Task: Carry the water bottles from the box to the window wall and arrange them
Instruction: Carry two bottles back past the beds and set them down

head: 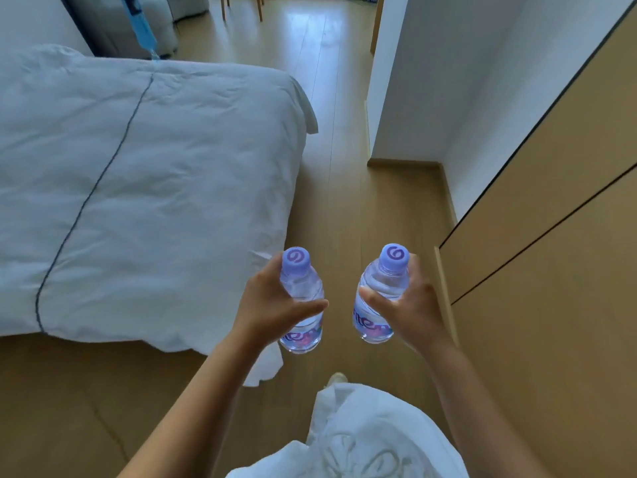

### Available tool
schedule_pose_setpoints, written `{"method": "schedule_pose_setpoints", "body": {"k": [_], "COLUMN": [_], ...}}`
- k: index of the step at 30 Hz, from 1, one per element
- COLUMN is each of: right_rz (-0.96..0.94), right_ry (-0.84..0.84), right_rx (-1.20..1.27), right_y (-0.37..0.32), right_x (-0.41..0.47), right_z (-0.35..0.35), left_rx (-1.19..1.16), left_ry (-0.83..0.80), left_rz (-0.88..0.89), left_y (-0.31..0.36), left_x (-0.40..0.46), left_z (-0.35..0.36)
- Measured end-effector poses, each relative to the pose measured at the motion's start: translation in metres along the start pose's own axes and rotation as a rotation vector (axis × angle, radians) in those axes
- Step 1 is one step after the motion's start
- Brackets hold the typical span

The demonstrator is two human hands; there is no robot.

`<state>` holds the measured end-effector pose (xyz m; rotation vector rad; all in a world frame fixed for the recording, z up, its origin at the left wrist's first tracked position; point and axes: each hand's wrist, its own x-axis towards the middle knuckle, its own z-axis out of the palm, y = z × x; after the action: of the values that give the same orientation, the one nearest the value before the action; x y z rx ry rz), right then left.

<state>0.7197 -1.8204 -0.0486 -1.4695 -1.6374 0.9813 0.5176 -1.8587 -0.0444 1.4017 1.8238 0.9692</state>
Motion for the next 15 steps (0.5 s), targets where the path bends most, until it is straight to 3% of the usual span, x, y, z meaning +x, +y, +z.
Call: {"method": "schedule_pose_setpoints", "body": {"k": [15], "right_rz": [0.011], "right_ry": [0.023], "right_rx": [-0.033], "right_y": [0.02], "right_x": [0.246], "right_z": [-0.018], "left_rx": [0.02], "left_ry": [0.031], "left_rz": [0.024], "left_y": [0.041], "left_x": [0.243], "left_z": [0.045]}}
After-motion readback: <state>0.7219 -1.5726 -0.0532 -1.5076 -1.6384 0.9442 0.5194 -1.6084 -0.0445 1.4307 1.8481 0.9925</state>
